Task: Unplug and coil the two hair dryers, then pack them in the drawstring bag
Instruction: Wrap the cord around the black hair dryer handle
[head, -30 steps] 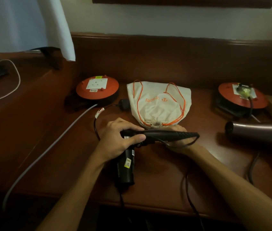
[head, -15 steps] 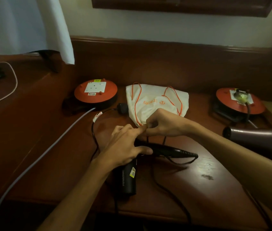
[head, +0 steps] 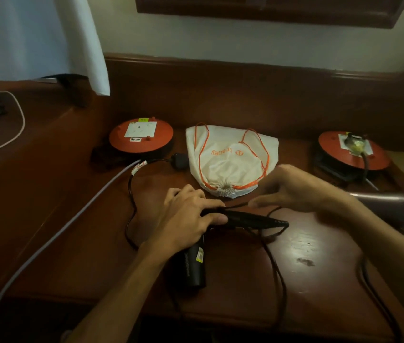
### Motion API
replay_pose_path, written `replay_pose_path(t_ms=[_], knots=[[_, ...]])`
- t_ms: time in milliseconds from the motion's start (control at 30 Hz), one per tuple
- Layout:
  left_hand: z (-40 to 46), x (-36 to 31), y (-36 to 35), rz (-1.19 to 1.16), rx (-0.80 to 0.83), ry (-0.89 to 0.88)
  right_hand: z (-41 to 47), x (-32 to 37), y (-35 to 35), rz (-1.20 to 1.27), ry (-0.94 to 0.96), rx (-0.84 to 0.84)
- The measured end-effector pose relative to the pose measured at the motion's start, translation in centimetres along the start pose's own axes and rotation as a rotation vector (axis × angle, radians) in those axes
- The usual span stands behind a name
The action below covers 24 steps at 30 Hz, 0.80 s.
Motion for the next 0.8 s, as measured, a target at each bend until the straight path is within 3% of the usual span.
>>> replay_pose_path(t_ms=[100,267,500,700,800], knots=[[0.0,0.3,0.0,-0.046,-0.072,0.047,-2.3,1.1,-1.1,0.177,0.007,0.035],[-0.4,0.9,0.4,-0.214,-0.169,0.086,-5.9,4.7,-4.7,0.204,0.106,0.147],[-1.3,0.9,0.8,-0.271,-0.235,0.086,-6.7,5.5,-6.3,0.151,0.084,0.088],[-1.0,0.4,0.5,-0.2,-0.228,0.101,-7.7,2.7,-3.6,-0.018,-0.168,-0.109],[-1.0,0.4,0.4,-0.189,-0.217,0.108,-7.6,2.3,-4.2,-0.142,-0.204,-0.153]])
Point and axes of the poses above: each hand's wrist, its own z-axis towards the middle knuckle, its own y-axis out of the back of the hand, x = y × z, the point moved 1 cm from there along z, towards the middle knuckle, and after that the axes turned 4 degrees about -x, right-handed, at the moved point
